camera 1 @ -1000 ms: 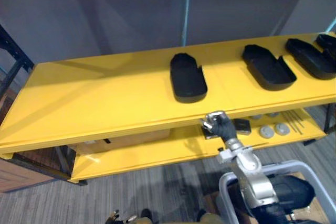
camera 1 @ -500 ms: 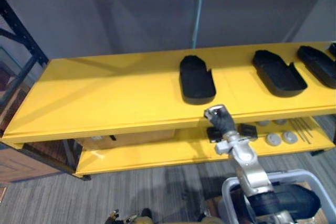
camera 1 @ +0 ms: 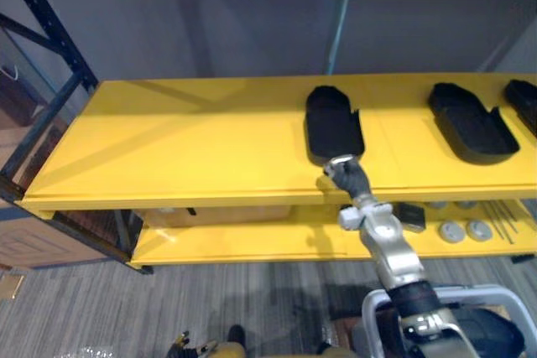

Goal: Walk over and take plastic housings, then place them on the shelf

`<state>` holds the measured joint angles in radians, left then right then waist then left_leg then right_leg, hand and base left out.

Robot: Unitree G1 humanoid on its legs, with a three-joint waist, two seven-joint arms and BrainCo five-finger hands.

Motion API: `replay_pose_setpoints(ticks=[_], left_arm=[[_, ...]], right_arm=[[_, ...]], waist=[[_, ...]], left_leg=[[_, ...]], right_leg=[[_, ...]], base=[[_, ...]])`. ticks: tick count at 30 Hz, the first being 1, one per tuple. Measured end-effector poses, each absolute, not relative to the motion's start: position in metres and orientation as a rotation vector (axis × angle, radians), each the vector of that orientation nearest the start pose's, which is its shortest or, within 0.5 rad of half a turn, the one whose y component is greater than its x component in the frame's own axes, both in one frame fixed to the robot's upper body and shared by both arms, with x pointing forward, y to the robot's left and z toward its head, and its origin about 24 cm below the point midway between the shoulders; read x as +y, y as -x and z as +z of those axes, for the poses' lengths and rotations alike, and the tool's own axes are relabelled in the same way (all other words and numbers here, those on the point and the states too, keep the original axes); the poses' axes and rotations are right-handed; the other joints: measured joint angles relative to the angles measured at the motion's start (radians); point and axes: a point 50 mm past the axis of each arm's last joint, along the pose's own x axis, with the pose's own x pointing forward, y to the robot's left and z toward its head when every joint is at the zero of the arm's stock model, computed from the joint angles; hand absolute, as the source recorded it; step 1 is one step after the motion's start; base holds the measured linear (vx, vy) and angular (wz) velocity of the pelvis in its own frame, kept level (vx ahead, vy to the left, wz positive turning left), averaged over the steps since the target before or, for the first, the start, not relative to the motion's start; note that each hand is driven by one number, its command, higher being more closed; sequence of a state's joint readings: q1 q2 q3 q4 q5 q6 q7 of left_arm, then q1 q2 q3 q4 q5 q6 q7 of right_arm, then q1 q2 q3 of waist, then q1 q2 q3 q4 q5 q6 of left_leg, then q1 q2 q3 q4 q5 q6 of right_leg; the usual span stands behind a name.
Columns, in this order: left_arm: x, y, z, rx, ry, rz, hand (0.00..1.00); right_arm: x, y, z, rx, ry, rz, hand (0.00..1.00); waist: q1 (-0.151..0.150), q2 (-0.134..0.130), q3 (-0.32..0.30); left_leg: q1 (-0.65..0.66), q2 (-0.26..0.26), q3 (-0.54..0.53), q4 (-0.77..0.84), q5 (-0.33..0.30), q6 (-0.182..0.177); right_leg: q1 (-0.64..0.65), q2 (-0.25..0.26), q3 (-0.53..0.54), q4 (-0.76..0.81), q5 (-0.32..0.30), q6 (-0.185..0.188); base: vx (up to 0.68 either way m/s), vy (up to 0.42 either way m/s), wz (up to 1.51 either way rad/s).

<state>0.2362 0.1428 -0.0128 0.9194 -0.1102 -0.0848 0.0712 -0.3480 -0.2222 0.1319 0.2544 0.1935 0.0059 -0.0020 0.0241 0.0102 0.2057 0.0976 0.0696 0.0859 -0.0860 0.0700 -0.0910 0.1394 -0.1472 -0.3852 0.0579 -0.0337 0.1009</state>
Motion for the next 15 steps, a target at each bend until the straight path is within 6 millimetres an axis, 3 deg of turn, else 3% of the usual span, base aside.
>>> replay_pose_setpoints(ticks=[7, 9, 15], left_arm=[[0.211, -0.078, -0.151, 1.012, -0.061, 0.220, 0.00], [0.212, -0.095, -0.147, 0.969, -0.061, 0.216, 0.00], [0.212, -0.108, -0.144, 0.928, -0.031, 0.230, 0.00]], right_arm=[[-0.150, -0.328, 0.094, -0.111, 0.071, 0.116, 1.00], [-0.151, -0.338, 0.118, -0.184, 0.071, 0.091, 1.00], [-0.151, -0.340, 0.132, -0.232, 0.078, 0.076, 1.00]], waist=[[0.003, 0.004, 0.056], [0.005, -0.003, 0.128], [0.008, 0.004, 0.190]], left_leg=[[-0.030, -0.002, 0.000, 0.005, 0.006, 0.006], [-0.058, -0.001, 0.003, 0.035, 0.009, 0.009], [-0.103, 0.004, 0.010, 0.126, -0.034, 0.014]], right_leg=[[-0.043, -0.011, 0.006, 0.046, -0.016, -0.004], [-0.088, -0.019, 0.018, 0.099, -0.025, -0.011], [-0.111, -0.023, 0.045, 0.140, -0.039, -0.021]], base=[[-0.04, 0.005, 0.00], [-0.04, -0.006, -0.04], [-0.04, -0.004, -0.07]])
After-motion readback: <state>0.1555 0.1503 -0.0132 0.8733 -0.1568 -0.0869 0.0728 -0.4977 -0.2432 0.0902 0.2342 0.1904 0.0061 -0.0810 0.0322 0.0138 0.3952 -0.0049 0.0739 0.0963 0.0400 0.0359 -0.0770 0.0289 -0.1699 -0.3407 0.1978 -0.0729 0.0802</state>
